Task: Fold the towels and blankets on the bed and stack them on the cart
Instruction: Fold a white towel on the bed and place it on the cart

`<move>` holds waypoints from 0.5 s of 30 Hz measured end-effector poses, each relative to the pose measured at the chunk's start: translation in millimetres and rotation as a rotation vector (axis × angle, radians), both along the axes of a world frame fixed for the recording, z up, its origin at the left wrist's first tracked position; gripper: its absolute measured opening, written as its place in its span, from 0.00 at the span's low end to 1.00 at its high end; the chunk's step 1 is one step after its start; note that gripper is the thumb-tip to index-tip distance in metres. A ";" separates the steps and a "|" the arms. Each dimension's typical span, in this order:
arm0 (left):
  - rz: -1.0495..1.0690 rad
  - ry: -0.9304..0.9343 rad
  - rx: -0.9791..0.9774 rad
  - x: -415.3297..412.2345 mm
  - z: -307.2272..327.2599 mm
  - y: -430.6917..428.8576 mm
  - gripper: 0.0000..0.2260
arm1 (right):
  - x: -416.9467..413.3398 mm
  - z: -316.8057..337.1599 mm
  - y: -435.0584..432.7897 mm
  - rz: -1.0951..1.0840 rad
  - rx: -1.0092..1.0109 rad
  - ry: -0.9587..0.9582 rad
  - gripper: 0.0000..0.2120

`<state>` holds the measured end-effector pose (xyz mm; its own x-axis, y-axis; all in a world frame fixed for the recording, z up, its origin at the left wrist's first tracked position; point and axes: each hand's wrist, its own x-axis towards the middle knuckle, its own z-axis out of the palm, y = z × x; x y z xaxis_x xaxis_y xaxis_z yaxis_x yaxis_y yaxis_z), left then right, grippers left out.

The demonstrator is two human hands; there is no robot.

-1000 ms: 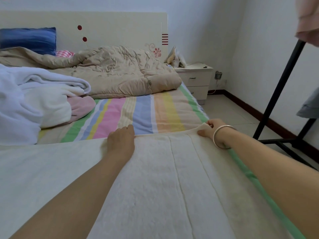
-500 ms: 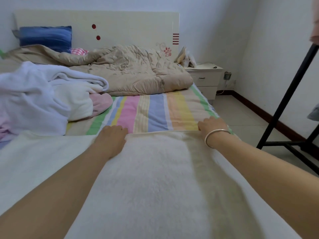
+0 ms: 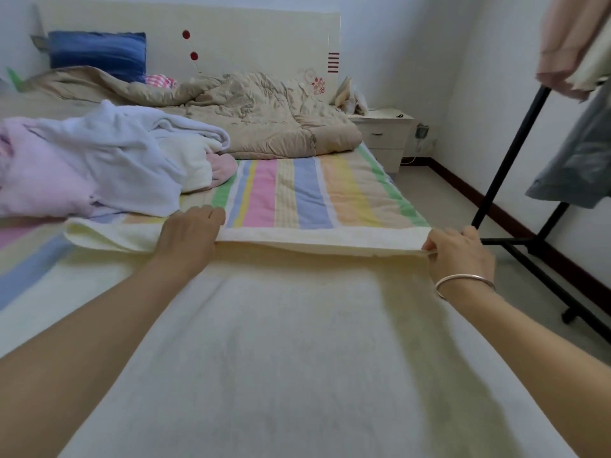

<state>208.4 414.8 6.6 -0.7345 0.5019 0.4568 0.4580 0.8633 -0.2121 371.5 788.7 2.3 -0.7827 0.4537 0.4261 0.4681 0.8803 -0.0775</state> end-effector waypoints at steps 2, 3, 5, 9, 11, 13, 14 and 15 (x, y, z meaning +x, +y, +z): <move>0.074 0.023 0.019 30.6 4.2 -22.4 0.14 | 41.2 -2.9 -11.7 -0.034 -0.053 0.031 0.11; 0.097 0.036 0.038 44.6 4.6 -30.7 0.12 | 58.9 -4.1 -16.4 -0.044 -0.064 0.042 0.11; 0.111 0.058 0.089 79.8 5.5 -45.2 0.11 | 101.5 -7.1 -28.5 -0.051 -0.096 0.077 0.11; 0.199 0.025 0.255 139.0 0.3 -73.9 0.11 | 176.3 -14.7 -40.1 -0.077 -0.190 0.138 0.10; 0.236 0.010 0.330 167.1 -1.9 -94.2 0.11 | 215.0 -18.0 -44.1 -0.069 -0.229 0.160 0.10; 0.237 0.024 0.370 189.7 -5.3 -111.8 0.12 | 245.9 -22.0 -47.1 -0.039 -0.242 0.191 0.10; 0.245 0.025 0.396 205.4 -7.6 -121.2 0.13 | 263.8 -23.3 -51.2 -0.033 -0.247 0.200 0.10; 0.263 0.020 0.423 218.2 -10.0 -130.5 0.15 | 276.8 -25.9 -53.6 -0.033 -0.251 0.212 0.10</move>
